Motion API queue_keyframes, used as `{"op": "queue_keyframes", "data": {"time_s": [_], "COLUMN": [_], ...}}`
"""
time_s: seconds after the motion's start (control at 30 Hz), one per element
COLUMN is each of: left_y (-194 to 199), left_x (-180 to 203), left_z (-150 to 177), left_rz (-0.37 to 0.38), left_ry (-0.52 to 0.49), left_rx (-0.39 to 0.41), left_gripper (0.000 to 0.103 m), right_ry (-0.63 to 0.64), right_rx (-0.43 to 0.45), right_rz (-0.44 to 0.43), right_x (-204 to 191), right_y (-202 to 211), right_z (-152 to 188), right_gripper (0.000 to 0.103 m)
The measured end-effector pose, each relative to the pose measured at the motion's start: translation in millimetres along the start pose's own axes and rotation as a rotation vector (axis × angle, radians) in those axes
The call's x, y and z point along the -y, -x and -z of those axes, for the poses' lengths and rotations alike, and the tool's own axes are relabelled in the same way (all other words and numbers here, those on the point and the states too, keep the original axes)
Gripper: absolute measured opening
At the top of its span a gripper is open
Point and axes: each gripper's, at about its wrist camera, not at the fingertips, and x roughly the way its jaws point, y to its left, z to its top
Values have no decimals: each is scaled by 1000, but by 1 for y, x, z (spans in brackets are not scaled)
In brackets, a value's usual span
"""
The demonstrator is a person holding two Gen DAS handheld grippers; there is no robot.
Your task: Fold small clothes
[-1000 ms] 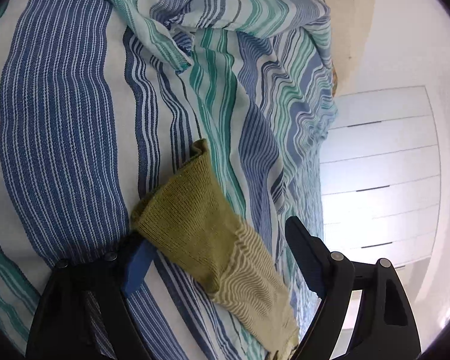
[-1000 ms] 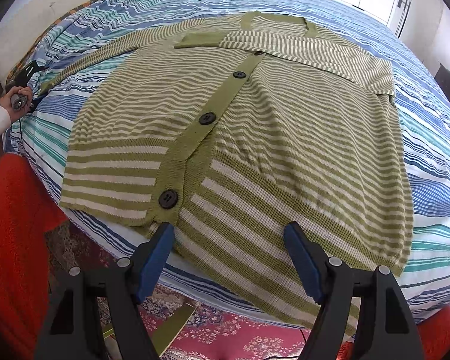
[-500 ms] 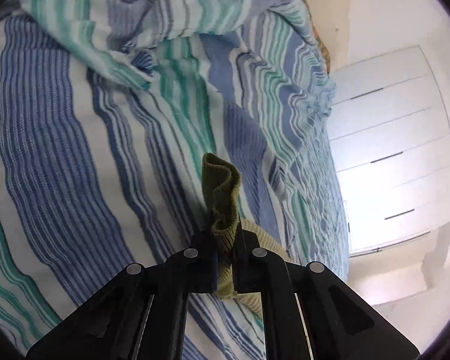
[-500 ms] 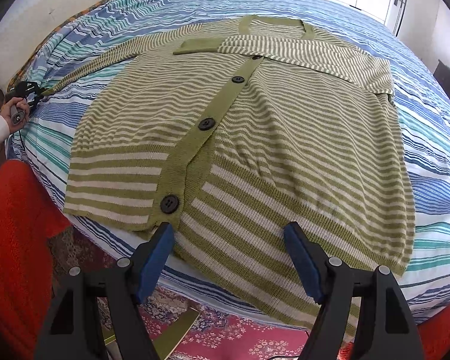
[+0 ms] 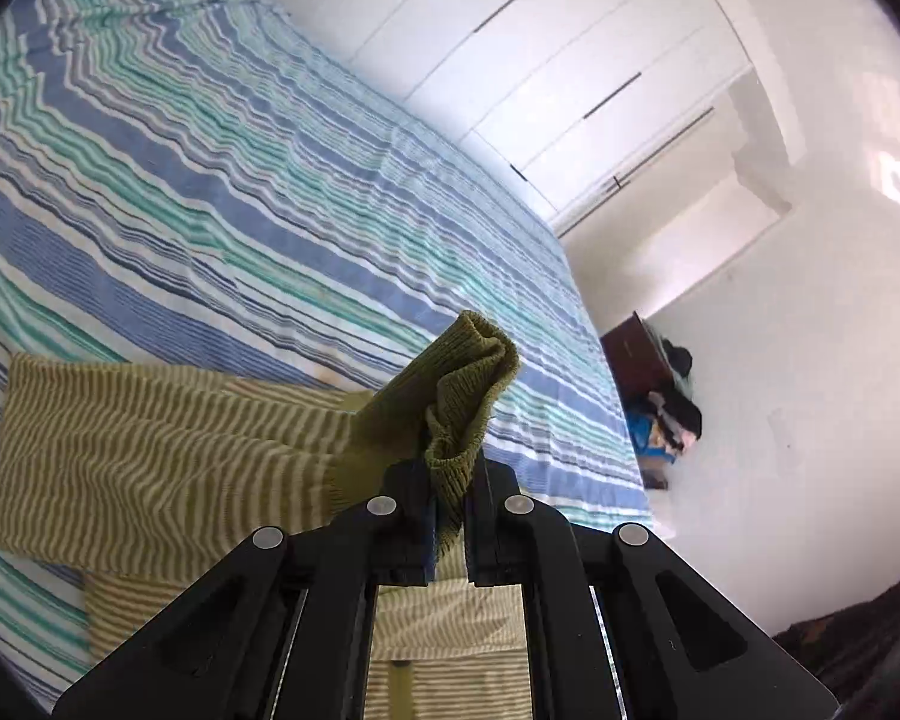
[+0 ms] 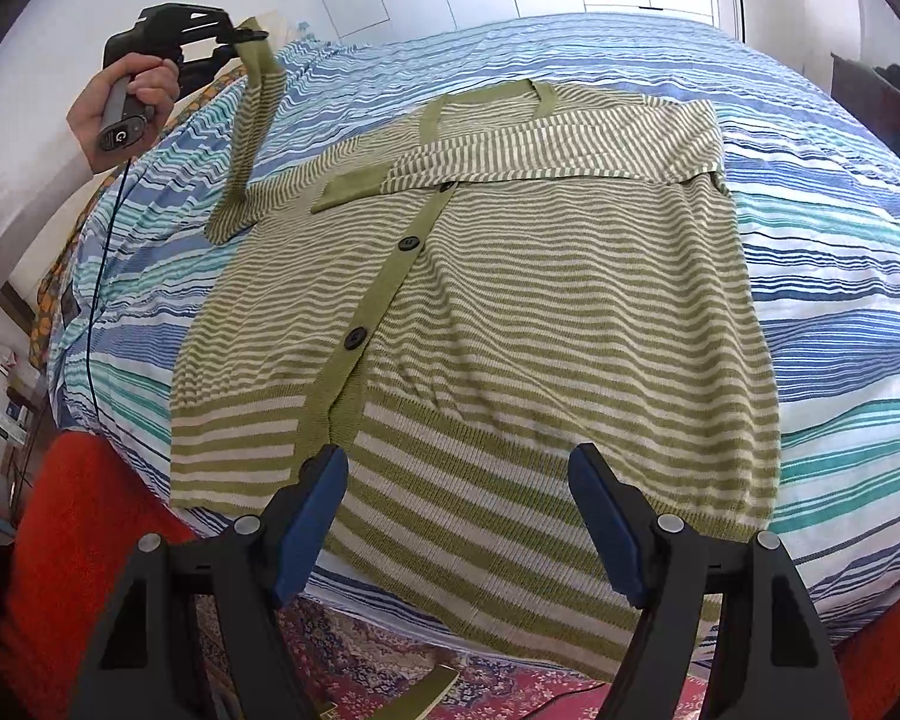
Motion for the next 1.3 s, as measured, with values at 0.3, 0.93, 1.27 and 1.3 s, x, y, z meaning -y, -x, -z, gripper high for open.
{"op": "queue_keyframes", "data": {"time_s": [0.3, 0.93, 1.27, 1.3], "left_y": [-145, -19, 130, 141], "left_x": [82, -26, -176, -184], "left_z": [126, 124, 173, 182], "left_rz": [-52, -325, -565, -570], "left_ry": [-87, -204, 1, 31], "left_rx": [-267, -225, -31, -8], "left_gripper": [4, 88, 88, 88], "right_ry": [-139, -282, -263, -230], "right_rx": [38, 24, 16, 8], "right_rz": [-84, -202, -295, -195], "right_x": [33, 63, 106, 115], "right_y": [15, 42, 26, 2], "right_z": [0, -22, -218, -232], "right_gripper": [76, 76, 76, 75]}}
